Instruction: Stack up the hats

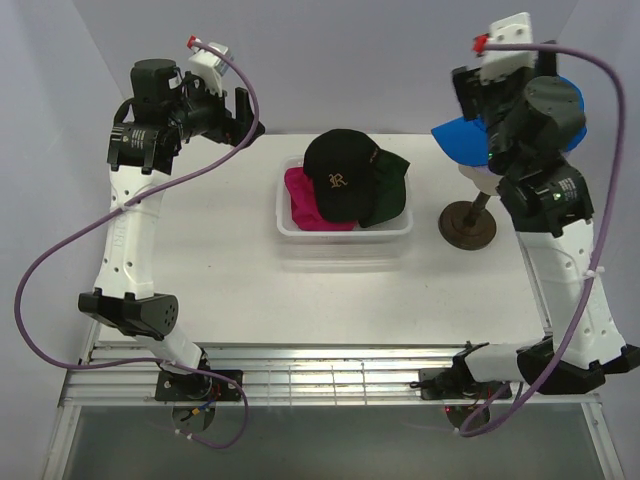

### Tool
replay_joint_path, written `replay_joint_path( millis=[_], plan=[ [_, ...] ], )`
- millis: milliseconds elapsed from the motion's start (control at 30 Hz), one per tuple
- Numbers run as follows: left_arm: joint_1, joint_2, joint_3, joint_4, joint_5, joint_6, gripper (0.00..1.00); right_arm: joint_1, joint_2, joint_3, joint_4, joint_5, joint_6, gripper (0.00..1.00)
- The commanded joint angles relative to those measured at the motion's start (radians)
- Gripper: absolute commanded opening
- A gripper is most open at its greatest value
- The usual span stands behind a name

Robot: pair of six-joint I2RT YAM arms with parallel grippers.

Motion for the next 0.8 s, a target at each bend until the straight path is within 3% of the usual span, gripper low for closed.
replay_joint_path(
  millis=[0, 100, 133, 267, 300, 367, 500, 533, 633, 667, 767],
  plan=[
    [0.002, -0.057, -0.017, 0.007, 0.034, 0.003, 0.98, -0.158, -0.025, 0.014, -0.027, -0.015, 0.243, 0.82],
    [0.002, -0.057, -0.027, 0.007, 0.052, 0.003, 0.97, -0.275, -0.072, -0.042, -0.043, -0.156, 0.278, 0.81],
    [0.002, -0.057, -0.03, 0.007, 0.057, 0.003, 0.97, -0.302, -0.106, -0.071, -0.056, -0.273, 0.285, 0.81],
    [0.002, -0.059, -0.05, 0.007, 0.1, 0.003, 0.96, -0.305, -0.187, -0.148, -0.135, -0.499, 0.332, 0.74],
    [0.002, -0.057, -0.056, 0.007, 0.117, 0.003, 0.95, -0.305, -0.204, -0.177, -0.142, -0.653, 0.316, 0.72],
    [0.002, -0.05, -0.079, 0.011, 0.132, 0.008, 0.94, -0.304, -0.242, -0.245, -0.102, -0.75, 0.266, 0.69],
    [0.0, -0.039, -0.143, 0.048, 0.154, -0.006, 0.86, -0.248, -0.128, -0.056, -0.172, -0.704, 0.28, 0.59],
    [-0.004, -0.036, -0.157, 0.066, 0.164, -0.009, 0.79, -0.224, -0.077, -0.021, -0.181, -0.675, 0.272, 0.59],
    [-0.099, 0.013, -0.165, 0.174, 0.088, 0.047, 0.68, -0.192, -0.028, 0.066, -0.182, -0.612, 0.297, 0.6],
    [-0.177, 0.03, -0.163, 0.261, 0.062, 0.132, 0.67, -0.192, -0.031, 0.067, -0.169, -0.604, 0.312, 0.6],
    [-0.25, 0.157, -0.095, 0.425, 0.08, 0.204, 0.68, -0.192, -0.075, 0.03, -0.168, -0.514, 0.331, 0.61]
  ],
)
